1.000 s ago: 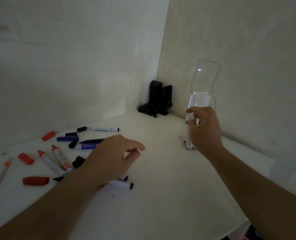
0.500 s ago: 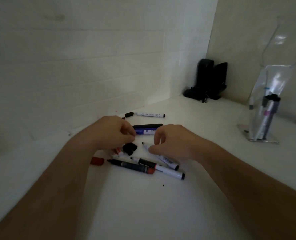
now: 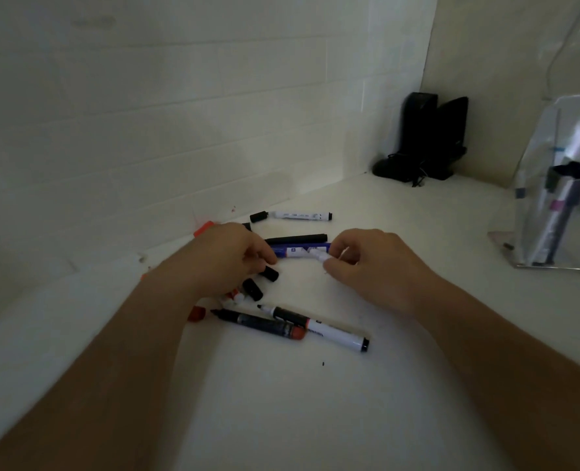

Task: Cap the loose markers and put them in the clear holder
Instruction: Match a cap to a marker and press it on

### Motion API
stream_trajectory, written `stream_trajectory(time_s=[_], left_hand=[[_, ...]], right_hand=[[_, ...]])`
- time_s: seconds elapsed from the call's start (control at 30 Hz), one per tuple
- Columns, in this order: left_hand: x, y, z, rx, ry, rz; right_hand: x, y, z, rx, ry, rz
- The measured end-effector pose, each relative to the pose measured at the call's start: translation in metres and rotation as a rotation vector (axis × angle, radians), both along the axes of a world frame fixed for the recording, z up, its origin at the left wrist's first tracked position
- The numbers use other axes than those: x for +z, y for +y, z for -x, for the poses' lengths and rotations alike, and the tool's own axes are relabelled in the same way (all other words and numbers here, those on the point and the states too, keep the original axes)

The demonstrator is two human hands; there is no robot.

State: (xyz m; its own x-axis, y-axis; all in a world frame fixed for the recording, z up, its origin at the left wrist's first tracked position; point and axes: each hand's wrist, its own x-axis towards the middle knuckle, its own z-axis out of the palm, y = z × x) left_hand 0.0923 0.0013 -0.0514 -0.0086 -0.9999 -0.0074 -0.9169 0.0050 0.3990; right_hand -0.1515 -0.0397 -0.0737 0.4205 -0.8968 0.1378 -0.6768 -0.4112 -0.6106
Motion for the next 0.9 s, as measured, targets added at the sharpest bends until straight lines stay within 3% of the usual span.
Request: stream_trajectory(time_s=[0.17,0.4,0.9], left_hand=[[-0.005,-0.002,0.007,-0.033,-0.180,0.106],[-0.005,-0.001,0.018,0.065,0.028,0.237],[-0.004,0.007,0.033,-0.029,0.128,0.219]], right_hand=[[-0.005,-0.001,0.001,0.044,-0.115,-0.002],[-0.005,-0.002,0.002,0.045,-0.169,0.011],[-0.005,-0.006,0.001,0.015,-0.222,0.064]])
